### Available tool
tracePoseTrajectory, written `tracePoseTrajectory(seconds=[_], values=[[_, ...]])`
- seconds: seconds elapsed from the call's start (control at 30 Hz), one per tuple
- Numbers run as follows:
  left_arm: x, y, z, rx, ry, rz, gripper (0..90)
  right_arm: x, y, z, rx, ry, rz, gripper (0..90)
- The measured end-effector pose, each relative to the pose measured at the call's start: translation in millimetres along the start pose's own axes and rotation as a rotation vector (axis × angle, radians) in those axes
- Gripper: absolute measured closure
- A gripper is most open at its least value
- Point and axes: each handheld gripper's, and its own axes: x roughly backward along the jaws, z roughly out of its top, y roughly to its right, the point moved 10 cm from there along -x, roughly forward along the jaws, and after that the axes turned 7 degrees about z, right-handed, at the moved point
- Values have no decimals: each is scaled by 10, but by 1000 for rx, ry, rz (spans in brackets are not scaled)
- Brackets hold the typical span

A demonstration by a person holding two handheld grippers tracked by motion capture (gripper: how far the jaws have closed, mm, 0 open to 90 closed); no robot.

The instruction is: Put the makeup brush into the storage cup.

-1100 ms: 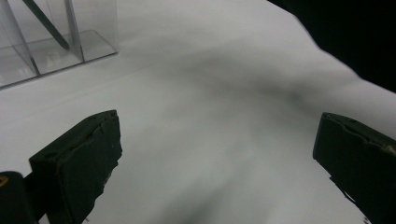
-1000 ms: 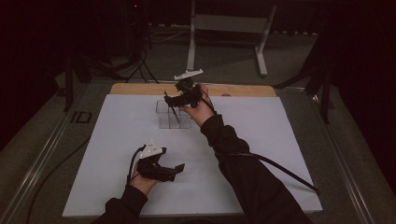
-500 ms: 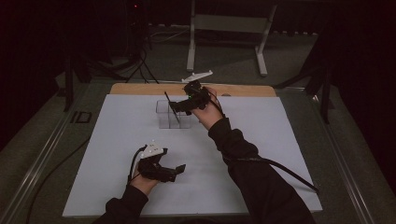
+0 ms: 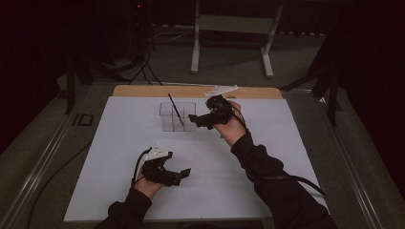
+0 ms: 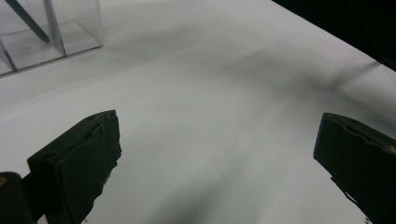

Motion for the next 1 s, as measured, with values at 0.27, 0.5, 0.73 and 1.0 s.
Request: tracePoseTrajectory(seconds=[0.27,0.5,0.73,1.0], values=[[29,3,15,-23,-3,-10,21,149,-95,-352,10,-18,28,129],[42,10,-8,-41,-16,-35,21,205,-141,-709,29,-15,48,131],[75,113,-5,-100,8,-132,21,286,-211,-933,31,43,88,138],[140,119,-126,-158,-36,-171,32,428,-322,-1236,67,49,149,140]])
